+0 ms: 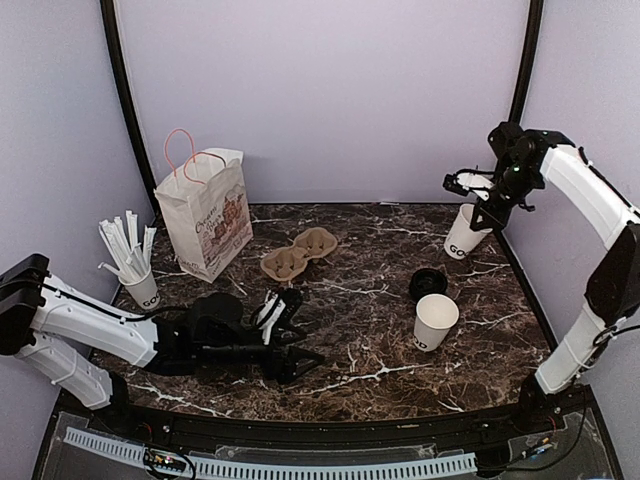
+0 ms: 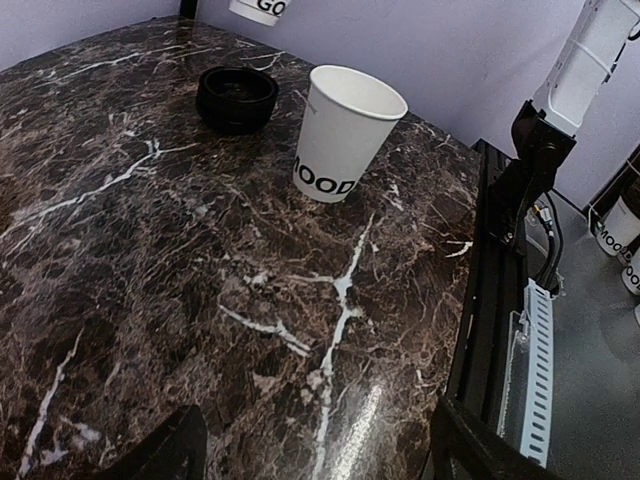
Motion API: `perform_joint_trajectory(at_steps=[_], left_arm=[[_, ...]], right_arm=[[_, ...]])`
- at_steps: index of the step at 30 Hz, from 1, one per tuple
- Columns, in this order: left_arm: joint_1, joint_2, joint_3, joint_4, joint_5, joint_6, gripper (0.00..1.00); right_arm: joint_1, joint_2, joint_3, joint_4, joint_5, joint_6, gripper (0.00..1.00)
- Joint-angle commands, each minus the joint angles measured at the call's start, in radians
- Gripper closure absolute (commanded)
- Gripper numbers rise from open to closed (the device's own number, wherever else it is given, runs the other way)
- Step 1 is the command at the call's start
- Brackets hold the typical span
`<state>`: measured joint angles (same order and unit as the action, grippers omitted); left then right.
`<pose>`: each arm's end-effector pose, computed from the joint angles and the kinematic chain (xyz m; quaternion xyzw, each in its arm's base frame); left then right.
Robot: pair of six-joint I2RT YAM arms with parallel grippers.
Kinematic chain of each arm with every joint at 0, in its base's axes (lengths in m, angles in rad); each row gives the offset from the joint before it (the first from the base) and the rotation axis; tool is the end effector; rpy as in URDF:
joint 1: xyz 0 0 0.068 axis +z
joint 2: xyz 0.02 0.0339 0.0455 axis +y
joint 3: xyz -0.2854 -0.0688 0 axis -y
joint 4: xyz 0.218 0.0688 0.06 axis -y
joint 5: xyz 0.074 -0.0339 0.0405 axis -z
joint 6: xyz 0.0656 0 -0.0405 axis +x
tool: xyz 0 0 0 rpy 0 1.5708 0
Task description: Pack the takeout coffee
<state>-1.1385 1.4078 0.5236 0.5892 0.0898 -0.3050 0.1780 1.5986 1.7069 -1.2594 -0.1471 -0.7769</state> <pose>0.1168 -0.2672 0.2240 0.3493 0.7230 -0.4201 0.4227 0.2884 0.0617 0.3552 -0.4618 0.8593 0.0074 0.2197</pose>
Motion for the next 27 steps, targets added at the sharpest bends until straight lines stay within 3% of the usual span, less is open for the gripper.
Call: perform_joint_trajectory(at_steps=[1, 6, 18, 20, 27], left_arm=[[-0.01, -0.088, -0.073, -0.026, -0.108, -0.036, 0.22], [-0.013, -0.14, -0.108, -0.064, -0.167, -0.028, 0.24], [-0.021, -0.207, -0.154, -0.088, -0.157, -0.076, 0.27], [-0.025, -0.221, -0.161, -0.093, -0.159, -0.085, 0.27], [-0.029, -0.253, -0.182, -0.104, -0.161, -0.087, 0.27]], right_arm=[[-0.04, 0.078, -0.007, 0.018, 0.241, -0.007, 1.0], [-0.062, 0.131, -0.029, 0.057, 0.316, -0.002, 1.0], [-0.075, 0.225, -0.07, 0.102, 0.271, 0.036, 1.0], [-0.075, 0.224, -0.076, 0.105, 0.264, 0.041, 0.91], [-0.076, 0.175, -0.117, 0.113, 0.257, 0.05, 0.82]])
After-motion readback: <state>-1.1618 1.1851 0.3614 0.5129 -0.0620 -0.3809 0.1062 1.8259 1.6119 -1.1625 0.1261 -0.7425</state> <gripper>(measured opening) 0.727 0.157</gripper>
